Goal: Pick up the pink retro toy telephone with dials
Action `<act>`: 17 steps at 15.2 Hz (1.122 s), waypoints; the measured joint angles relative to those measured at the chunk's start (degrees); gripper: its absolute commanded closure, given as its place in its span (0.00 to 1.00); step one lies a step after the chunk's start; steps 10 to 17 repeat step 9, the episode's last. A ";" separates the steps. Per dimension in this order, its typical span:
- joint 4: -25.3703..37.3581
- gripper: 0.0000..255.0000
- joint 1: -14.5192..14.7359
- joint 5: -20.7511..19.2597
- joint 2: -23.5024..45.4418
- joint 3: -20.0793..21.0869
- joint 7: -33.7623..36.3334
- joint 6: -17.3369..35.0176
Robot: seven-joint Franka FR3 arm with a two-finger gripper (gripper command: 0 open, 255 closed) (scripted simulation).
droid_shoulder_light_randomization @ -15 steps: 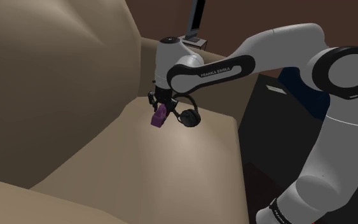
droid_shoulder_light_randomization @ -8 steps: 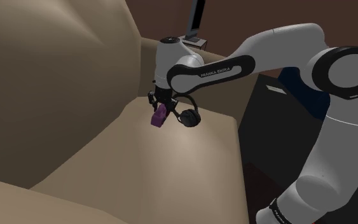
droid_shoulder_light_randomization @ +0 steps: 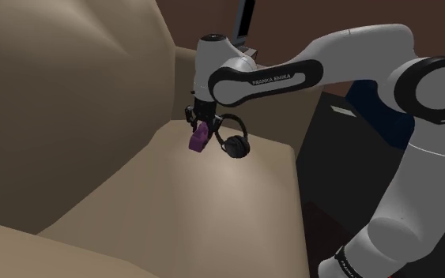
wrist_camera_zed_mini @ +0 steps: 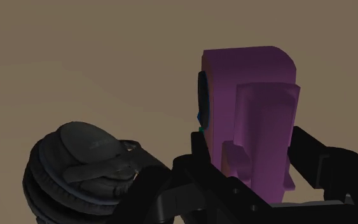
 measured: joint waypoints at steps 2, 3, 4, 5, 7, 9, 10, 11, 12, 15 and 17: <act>0.78 1.00 -0.03 0.47 -0.51 0.17 -0.42 -1.16; 1.42 1.00 -0.01 0.62 -0.59 0.22 -0.63 -1.84; 2.16 1.00 0.01 0.84 -0.75 0.29 -0.91 -2.68; 2.55 1.00 0.03 0.99 -0.90 0.36 -1.03 -3.17; 3.72 1.00 0.00 1.32 -1.13 0.43 -1.53 -4.47; 4.65 1.00 0.03 1.65 -1.47 0.55 -1.86 -5.62; 4.65 1.00 0.03 1.65 -1.47 0.55 -1.86 -5.62; 4.65 1.00 0.03 1.65 -1.47 0.55 -1.86 -5.62; 4.65 1.00 0.03 1.65 -1.47 0.55 -1.86 -5.62; 4.65 1.00 0.03 1.65 -1.47 0.55 -1.86 -5.62; 4.65 1.00 0.03 1.65 -1.47 0.55 -1.86 -5.62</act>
